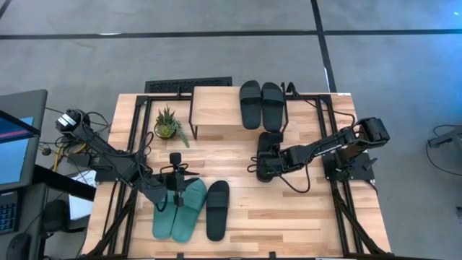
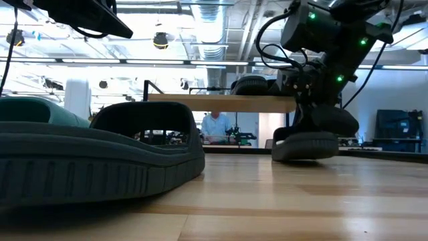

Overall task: Pick and place slides into the shelf
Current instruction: Put the black slipper under the shelf

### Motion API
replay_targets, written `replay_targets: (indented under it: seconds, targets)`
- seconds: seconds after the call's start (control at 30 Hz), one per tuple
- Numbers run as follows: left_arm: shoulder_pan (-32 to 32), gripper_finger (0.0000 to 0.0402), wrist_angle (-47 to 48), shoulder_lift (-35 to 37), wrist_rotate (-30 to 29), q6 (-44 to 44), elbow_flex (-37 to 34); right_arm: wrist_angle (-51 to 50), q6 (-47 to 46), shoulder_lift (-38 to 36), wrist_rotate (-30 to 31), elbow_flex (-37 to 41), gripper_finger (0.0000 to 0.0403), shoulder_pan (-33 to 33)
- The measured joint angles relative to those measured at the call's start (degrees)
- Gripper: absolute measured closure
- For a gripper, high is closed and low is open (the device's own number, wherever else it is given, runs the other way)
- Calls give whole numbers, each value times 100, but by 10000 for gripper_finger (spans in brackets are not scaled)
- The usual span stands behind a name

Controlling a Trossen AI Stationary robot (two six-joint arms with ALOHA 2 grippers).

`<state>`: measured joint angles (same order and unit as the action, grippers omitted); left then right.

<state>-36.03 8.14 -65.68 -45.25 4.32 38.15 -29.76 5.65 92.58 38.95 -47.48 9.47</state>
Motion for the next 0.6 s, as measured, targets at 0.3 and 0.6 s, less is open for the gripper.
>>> replay_targets:
  seconds: [0.3, 0.6]
  targets:
    - [2, 346, -7, 0, -2, 2, -1, 31, 387, -62, -287, 2, 402, -3]
    - [0, 346, -41, -1, -24, 0, 0, 278, 686, -706, -618, 2, 402, -176]
